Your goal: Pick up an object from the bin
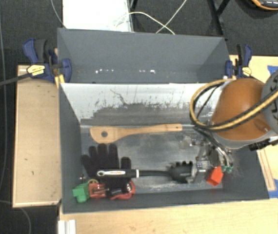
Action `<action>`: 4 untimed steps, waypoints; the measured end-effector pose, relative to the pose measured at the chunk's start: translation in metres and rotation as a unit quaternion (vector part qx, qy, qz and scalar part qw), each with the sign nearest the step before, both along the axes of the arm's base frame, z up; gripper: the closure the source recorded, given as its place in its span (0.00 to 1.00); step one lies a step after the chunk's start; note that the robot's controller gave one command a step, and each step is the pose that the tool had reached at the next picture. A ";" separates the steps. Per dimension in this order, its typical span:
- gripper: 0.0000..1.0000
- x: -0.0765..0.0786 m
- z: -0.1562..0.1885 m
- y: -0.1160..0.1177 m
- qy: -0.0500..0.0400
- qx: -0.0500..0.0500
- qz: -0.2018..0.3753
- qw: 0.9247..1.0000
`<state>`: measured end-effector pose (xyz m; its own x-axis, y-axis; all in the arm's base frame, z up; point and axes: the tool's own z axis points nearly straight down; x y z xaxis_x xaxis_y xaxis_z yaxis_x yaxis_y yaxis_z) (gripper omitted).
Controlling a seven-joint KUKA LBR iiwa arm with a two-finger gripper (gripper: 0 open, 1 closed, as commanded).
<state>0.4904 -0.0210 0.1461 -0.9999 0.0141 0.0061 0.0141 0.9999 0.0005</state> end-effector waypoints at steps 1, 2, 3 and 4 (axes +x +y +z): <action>0.00 0.002 0.004 0.000 -0.004 0.000 0.001 1.000; 0.00 -0.012 -0.075 0.013 -0.007 0.000 0.014 1.000; 0.00 -0.013 -0.025 0.011 -0.011 0.000 0.009 1.000; 0.00 -0.001 -0.046 0.127 -0.005 0.003 -0.021 1.000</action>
Offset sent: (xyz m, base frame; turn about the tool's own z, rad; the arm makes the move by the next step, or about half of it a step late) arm -0.0139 0.0124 -0.0761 -0.0312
